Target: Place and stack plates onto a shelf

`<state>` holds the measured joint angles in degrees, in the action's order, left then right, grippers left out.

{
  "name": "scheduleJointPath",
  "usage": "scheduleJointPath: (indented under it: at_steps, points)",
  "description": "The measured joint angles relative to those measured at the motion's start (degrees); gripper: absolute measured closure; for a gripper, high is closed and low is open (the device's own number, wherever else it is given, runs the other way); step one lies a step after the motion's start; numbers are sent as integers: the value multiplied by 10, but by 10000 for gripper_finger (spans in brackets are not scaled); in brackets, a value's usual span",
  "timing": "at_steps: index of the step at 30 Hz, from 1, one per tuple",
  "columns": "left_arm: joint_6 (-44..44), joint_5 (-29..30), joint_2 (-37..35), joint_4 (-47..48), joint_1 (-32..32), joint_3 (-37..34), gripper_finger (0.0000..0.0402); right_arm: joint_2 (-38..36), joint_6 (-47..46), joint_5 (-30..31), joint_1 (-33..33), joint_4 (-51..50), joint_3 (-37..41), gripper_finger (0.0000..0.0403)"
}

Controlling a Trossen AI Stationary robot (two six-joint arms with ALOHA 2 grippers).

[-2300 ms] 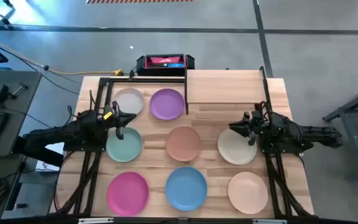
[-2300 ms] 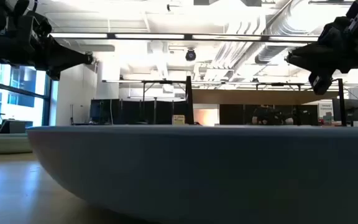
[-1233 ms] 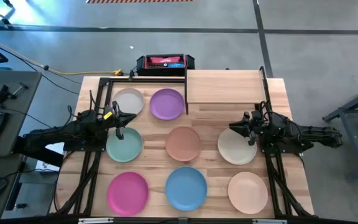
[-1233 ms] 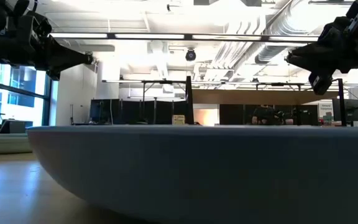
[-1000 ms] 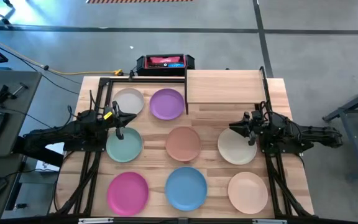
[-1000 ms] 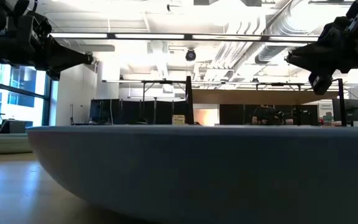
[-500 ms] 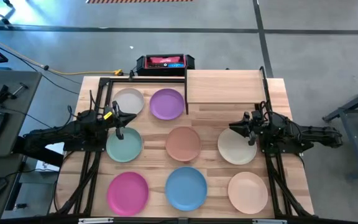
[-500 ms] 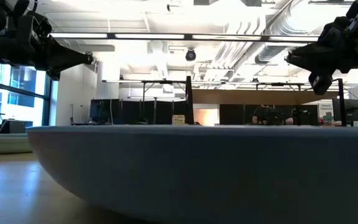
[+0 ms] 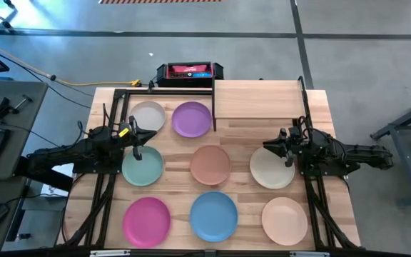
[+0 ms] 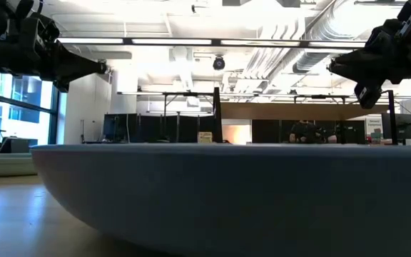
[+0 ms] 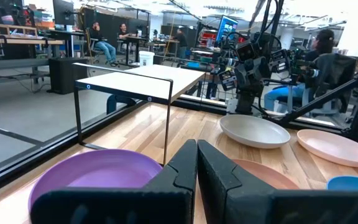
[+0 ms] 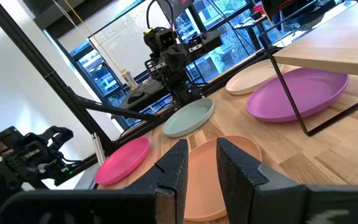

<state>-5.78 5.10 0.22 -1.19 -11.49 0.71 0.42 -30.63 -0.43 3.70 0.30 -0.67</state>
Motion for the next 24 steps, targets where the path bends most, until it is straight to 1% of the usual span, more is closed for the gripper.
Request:
scheduleJointPath:
  at_steps: [6,11,14,20,24]
  points:
    - [0,1,0,0,0,0,398,0,0,0,0,0,0,336]
    - [-3,16,0,-5,0,0,398,0,0,0,0,0,0,336]
    - [-49,16,0,-26,0,0,398,0,0,0,0,0,0,336]
    - [-193,17,0,-69,0,0,398,0,0,0,0,0,0,336]
    - [-236,17,0,-69,0,0,398,0,3,2,0,0,0,336]
